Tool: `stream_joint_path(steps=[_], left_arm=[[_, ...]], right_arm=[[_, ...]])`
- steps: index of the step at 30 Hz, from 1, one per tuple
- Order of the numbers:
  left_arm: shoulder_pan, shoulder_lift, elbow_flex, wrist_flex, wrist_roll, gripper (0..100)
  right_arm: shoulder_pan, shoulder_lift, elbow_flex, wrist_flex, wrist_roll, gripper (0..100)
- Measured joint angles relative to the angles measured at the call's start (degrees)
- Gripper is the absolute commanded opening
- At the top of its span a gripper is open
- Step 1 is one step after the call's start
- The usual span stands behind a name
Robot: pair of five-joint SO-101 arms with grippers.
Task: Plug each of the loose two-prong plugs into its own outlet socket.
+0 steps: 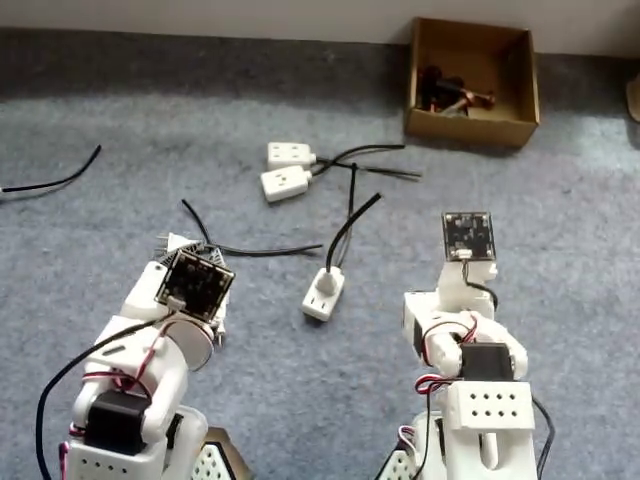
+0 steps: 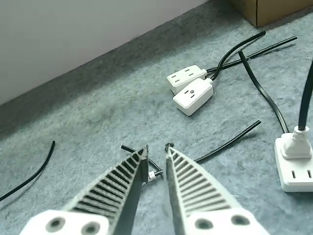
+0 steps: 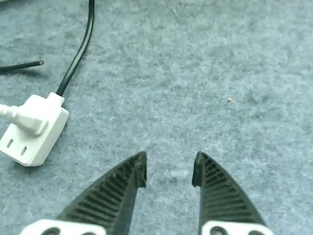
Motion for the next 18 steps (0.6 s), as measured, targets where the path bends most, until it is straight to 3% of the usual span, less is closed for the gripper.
stream_joint_path(steps=[4,10,13,18], left_arm=[[1.0,12.8,-8.1,0.1,0.0,7],[9.6,27.8,-15.8,2.1,0.0,8],[13.3,32.4,-18.5,2.5,0.2,13],[15.7,38.7,-21.5,3.4,9.2,22]], right_arm=[[0.2,0.0,0.0,0.0,0.0,15.6],[0.2,0.0,0.0,0.0,-0.2,15.6],[1.7,0.0,0.0,0.0,-0.5,15.6],[2.7,0.0,0.0,0.0,-0.5,15.6]])
